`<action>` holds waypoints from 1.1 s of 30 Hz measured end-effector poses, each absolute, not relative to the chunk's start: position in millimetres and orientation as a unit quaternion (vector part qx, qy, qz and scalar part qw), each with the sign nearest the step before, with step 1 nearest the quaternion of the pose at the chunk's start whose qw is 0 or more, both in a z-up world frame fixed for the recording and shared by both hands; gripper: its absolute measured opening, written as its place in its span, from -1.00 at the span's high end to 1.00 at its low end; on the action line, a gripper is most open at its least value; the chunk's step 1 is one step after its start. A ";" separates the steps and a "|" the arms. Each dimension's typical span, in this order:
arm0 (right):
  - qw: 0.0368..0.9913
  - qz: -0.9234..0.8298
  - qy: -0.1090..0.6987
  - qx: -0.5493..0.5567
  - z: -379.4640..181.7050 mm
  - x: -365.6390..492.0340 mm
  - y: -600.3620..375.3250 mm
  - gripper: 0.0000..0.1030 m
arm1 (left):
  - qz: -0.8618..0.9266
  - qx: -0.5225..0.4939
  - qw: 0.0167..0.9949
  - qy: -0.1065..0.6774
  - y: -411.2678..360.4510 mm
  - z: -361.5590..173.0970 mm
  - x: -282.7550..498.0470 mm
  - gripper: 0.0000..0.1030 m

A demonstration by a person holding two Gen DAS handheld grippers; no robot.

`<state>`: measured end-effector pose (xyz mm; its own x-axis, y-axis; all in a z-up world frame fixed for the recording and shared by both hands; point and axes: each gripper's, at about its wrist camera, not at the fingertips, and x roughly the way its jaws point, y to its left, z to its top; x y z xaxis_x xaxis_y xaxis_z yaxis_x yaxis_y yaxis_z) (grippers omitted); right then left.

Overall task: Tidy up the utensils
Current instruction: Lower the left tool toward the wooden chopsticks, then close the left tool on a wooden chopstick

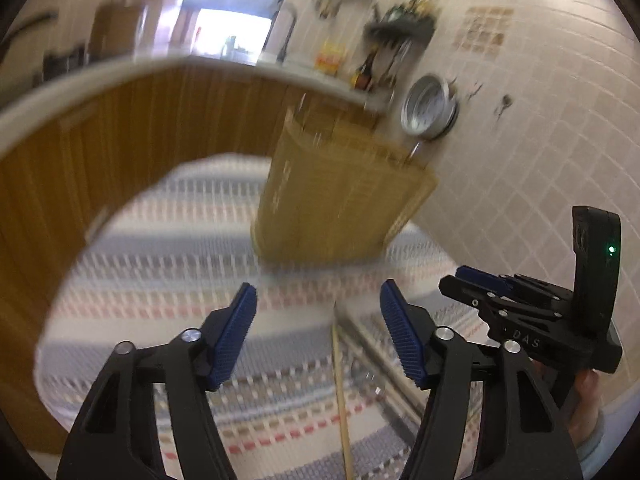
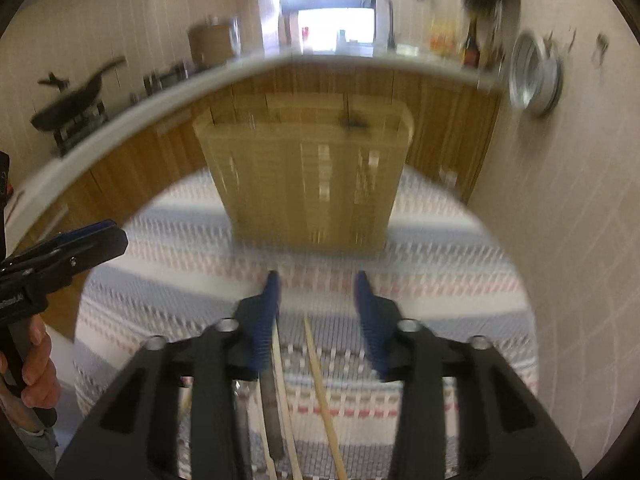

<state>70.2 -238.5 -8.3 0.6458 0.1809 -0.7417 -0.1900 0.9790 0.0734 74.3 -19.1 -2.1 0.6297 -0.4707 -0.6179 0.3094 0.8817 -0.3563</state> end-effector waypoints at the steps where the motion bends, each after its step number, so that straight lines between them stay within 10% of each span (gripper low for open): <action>1: 0.902 0.103 0.419 -0.003 -17.0 74.2 -240.5 0.41 | -0.221 -0.109 0.889 0.385 -21.0 -10.6 77.7 -0.08; 11: 0.865 0.125 0.486 0.012 -66.3 96.8 -247.9 0.41 | -0.235 -0.066 0.841 0.483 -54.6 -78.0 105.2 0.04; 33: 0.868 0.137 0.478 0.004 -81.9 86.2 -254.2 0.41 | -0.156 0.095 0.878 0.442 -121.5 -82.8 96.7 0.50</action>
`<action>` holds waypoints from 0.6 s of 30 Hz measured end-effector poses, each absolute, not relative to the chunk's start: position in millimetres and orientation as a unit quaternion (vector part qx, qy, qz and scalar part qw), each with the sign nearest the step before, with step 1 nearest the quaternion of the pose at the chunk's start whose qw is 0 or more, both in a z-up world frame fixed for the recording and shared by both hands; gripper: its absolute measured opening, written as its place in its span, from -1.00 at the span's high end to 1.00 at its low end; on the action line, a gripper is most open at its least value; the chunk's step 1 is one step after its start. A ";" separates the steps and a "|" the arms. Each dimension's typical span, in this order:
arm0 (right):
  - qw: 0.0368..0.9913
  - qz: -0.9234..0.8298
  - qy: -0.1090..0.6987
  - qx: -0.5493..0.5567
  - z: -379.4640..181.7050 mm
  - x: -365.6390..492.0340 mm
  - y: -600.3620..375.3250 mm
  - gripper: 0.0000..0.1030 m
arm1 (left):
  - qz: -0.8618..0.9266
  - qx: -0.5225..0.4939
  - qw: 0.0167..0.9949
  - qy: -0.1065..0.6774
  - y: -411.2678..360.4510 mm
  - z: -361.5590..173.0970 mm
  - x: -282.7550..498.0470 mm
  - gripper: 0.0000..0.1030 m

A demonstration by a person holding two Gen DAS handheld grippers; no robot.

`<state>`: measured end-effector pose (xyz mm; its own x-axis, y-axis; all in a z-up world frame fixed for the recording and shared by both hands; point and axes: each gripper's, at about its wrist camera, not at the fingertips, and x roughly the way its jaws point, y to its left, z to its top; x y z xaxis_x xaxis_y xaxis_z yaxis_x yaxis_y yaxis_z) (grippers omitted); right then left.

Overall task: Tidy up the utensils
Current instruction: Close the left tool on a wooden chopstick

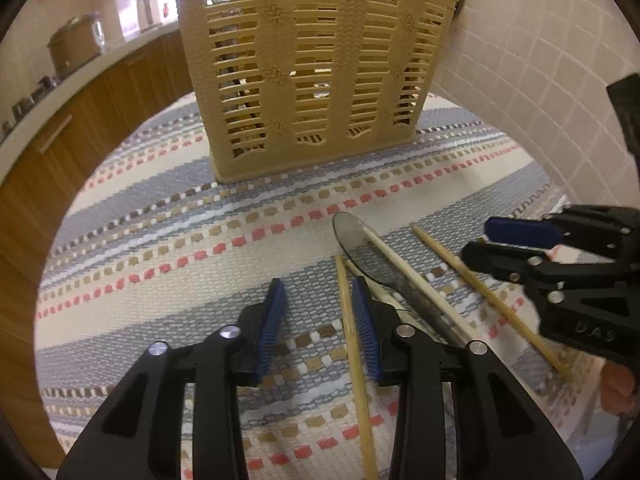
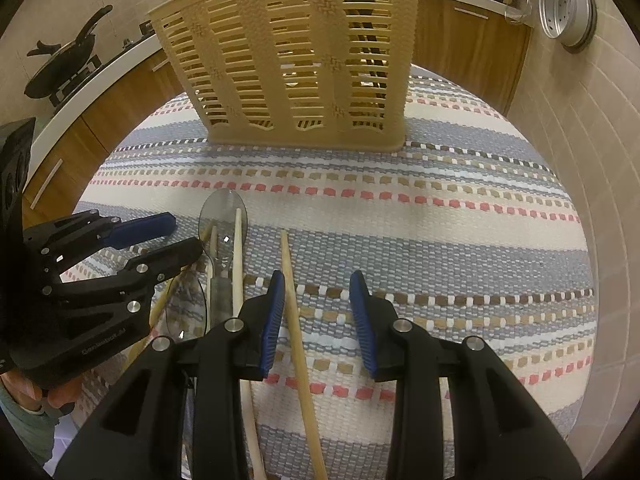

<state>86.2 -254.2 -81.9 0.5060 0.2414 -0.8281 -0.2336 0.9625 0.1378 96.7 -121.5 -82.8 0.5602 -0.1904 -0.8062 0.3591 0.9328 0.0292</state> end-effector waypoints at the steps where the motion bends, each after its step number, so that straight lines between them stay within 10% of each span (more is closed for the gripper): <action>1: 0.868 0.137 0.477 0.004 -81.6 84.5 -255.6 0.41 | -0.150 0.104 0.880 0.439 -121.3 -83.1 96.0 0.69; 18: 0.840 0.148 0.517 -0.073 -83.0 108.7 -209.9 0.63 | -0.233 -0.013 0.844 0.483 -52.6 -70.8 111.1 0.84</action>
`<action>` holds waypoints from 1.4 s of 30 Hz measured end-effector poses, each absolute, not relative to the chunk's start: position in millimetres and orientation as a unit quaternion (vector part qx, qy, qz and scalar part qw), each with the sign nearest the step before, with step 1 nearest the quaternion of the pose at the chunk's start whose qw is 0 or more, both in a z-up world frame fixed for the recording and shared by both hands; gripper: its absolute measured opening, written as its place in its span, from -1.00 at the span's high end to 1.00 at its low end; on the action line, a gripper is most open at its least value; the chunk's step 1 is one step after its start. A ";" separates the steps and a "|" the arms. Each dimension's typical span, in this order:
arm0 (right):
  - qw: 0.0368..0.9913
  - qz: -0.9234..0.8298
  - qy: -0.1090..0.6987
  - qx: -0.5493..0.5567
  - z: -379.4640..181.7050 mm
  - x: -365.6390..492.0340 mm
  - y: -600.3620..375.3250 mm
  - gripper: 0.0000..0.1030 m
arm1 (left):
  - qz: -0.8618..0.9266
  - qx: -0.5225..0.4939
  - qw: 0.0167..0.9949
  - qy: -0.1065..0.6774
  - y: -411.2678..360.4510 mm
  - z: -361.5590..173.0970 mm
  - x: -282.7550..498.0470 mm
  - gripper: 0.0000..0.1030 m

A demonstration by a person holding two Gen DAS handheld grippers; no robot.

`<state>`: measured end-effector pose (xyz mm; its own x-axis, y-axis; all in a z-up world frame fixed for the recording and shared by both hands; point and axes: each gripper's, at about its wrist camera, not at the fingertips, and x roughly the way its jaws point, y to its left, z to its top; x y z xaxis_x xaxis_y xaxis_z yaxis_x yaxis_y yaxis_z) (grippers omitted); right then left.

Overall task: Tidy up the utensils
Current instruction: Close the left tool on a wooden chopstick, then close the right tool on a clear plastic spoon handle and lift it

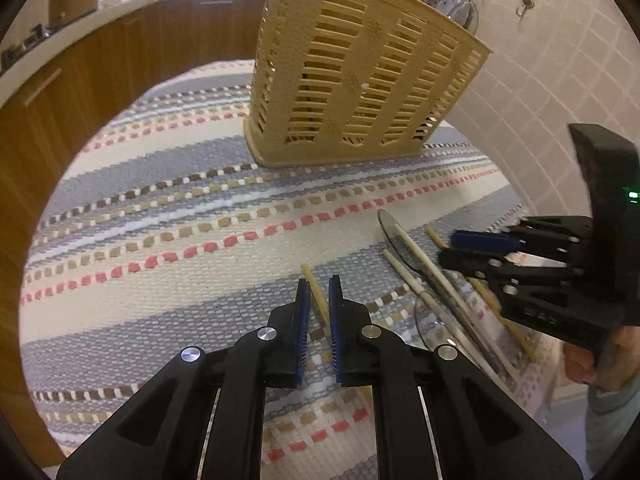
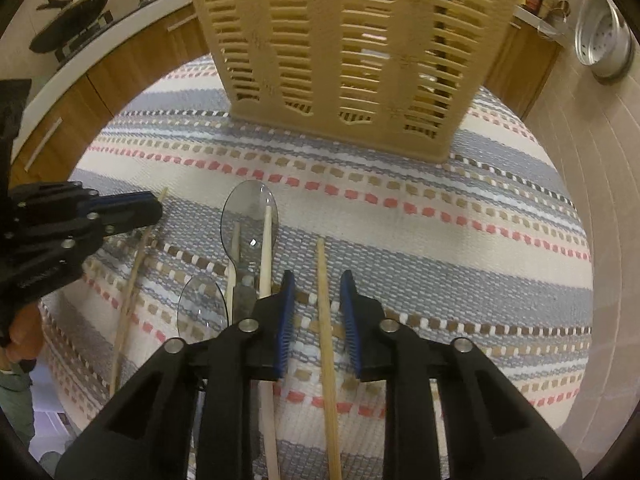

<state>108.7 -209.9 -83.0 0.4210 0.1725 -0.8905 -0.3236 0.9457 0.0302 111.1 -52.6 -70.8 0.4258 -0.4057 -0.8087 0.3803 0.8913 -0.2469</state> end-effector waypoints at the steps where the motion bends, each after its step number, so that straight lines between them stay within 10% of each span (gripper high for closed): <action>1: 0.838 0.146 0.521 -0.076 -83.2 111.5 -206.9 0.63 | -0.236 -0.018 0.841 0.487 -50.8 -70.6 111.7 0.83; 15: 0.851 0.168 0.494 -0.062 -66.3 101.9 -210.5 0.80 | -0.221 -0.015 0.839 0.496 -74.8 -79.7 114.6 0.55; 18: 0.849 0.183 0.491 -0.063 -60.6 96.6 -210.8 0.80 | -0.197 0.018 0.852 0.485 -90.8 -82.4 113.9 0.92; 42: 0.807 0.238 0.534 -0.085 -78.7 58.2 -147.3 0.42 | -0.223 -0.030 0.853 0.470 -21.9 -65.2 97.4 0.93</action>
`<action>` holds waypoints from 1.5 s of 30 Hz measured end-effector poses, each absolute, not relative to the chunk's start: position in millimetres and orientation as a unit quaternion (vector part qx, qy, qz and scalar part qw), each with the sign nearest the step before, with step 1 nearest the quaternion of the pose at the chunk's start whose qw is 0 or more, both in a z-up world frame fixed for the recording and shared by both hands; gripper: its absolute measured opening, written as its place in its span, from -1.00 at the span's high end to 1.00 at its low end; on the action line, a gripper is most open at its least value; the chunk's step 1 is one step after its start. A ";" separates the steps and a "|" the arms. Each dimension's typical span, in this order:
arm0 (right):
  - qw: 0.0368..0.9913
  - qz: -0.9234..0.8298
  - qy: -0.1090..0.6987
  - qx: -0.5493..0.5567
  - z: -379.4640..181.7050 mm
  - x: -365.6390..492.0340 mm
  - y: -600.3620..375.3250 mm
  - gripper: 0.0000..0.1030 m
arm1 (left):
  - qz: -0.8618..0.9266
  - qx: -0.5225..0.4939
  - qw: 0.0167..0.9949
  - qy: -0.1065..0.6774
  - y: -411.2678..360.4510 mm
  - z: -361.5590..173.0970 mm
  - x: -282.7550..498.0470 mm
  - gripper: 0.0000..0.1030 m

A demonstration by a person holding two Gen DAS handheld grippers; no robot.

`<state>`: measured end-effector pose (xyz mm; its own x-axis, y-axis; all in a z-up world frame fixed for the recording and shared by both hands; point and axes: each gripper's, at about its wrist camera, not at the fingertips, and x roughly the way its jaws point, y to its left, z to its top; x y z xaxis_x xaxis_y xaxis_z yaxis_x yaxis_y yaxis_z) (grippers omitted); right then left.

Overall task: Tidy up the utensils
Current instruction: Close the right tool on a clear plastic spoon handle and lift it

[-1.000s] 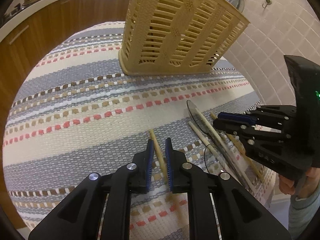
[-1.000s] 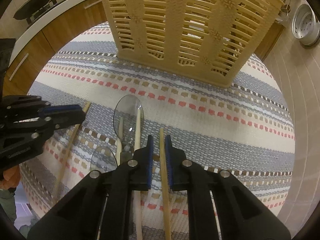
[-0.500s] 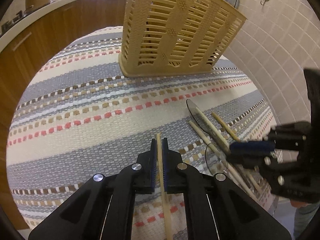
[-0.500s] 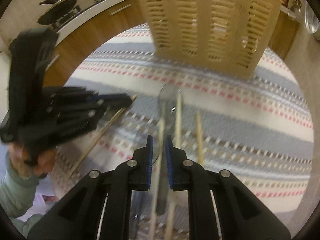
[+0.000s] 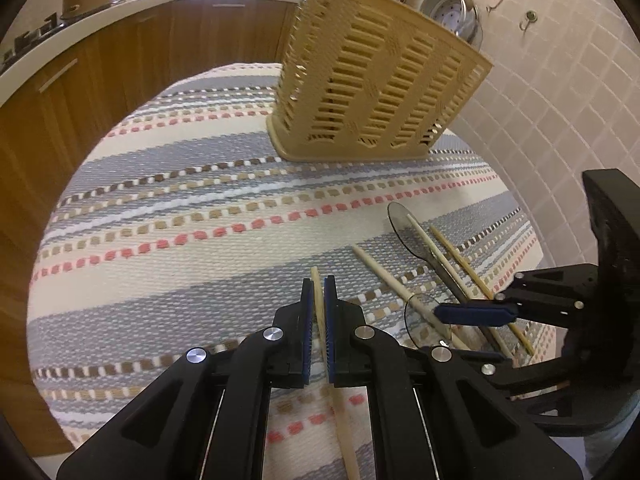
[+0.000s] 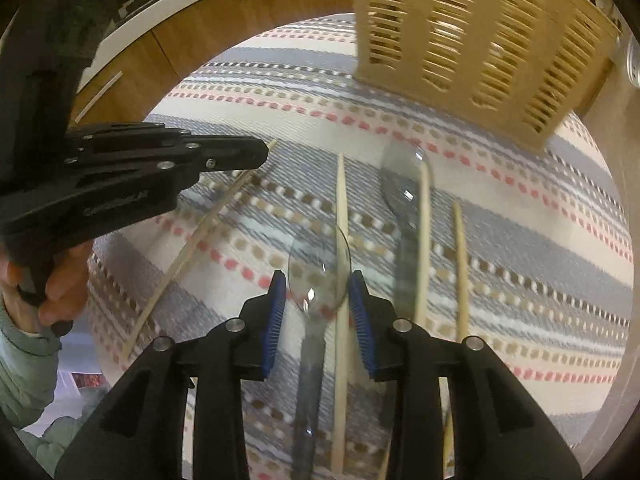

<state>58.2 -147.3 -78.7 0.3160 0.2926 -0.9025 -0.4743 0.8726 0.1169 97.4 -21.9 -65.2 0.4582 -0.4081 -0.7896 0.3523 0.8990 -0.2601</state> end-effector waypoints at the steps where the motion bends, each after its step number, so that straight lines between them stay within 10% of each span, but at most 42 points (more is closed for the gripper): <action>1: 0.806 0.237 0.536 -0.087 -79.2 59.8 -144.7 0.42 | -0.223 -0.030 0.853 0.471 -18.6 -64.7 97.5 0.93; 8: 0.804 0.237 0.538 -0.089 -84.6 72.3 -149.7 0.42 | -0.224 -0.041 0.849 0.477 -8.7 -69.6 96.4 0.93; 12: 0.811 0.238 0.524 -0.104 -80.0 66.5 -148.0 0.95 | -0.226 -0.042 0.848 0.477 -9.1 -69.9 95.4 0.93; 45: 0.933 0.204 0.292 0.041 40.9 35.1 -232.3 0.96 | -0.297 -0.121 0.902 0.288 -13.1 37.1 73.4 1.00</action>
<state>35.1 -232.3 40.9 0.7458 0.4056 -0.5284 -0.3572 0.9131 0.1967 73.4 -13.1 37.1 0.6578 -0.6060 -0.4473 0.4665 0.7940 -0.3898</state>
